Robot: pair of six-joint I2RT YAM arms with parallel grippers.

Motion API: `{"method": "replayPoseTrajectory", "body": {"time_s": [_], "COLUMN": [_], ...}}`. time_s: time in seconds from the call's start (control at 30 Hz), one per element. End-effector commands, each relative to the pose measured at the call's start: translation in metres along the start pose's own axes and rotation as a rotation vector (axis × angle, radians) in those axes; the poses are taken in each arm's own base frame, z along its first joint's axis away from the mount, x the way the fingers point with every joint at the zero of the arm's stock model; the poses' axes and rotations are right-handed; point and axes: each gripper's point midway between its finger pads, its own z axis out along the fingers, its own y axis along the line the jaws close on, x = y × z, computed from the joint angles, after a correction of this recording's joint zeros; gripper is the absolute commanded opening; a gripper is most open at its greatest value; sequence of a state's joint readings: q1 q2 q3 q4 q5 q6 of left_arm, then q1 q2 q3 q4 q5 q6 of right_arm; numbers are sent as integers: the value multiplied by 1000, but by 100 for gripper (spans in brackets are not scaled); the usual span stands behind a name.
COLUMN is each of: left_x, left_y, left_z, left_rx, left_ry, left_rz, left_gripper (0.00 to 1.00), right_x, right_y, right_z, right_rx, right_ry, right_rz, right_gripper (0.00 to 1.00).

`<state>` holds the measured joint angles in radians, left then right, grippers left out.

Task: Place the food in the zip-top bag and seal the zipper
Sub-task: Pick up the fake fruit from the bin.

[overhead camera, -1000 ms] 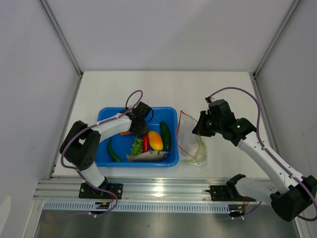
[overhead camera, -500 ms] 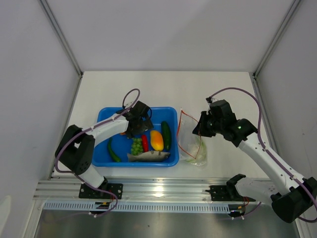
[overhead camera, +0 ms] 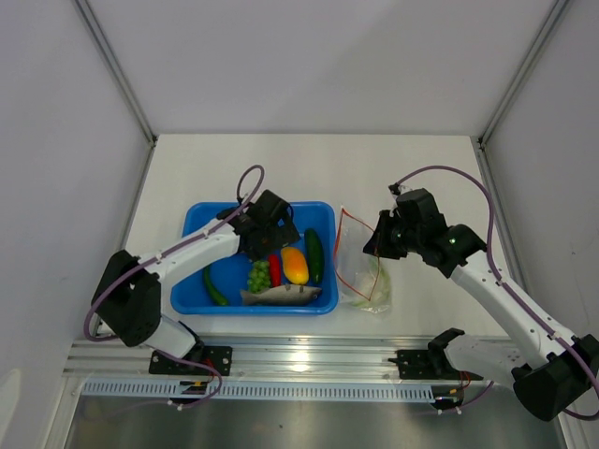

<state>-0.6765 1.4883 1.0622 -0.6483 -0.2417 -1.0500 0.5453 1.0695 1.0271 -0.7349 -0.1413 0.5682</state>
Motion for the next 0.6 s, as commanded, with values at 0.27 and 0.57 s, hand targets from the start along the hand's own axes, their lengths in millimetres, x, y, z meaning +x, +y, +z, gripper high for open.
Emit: {"method": "replayPoseTrajectory", "body": {"time_s": [0.27,0.57], "left_x": [35,45], "left_y": [-33,-24], "left_z": [12,31], "left_rx": [90,-2], "left_ry": [185,210], "left_rz": [-101,-162], "left_gripper": [100,96], "right_x": [-2,-2], "right_y": [2,2], "right_z": [-4,-6], "right_rx": [-22,-22], "right_ry": [-20,-29], "right_rz": [3,2], "right_gripper": [0,0]}}
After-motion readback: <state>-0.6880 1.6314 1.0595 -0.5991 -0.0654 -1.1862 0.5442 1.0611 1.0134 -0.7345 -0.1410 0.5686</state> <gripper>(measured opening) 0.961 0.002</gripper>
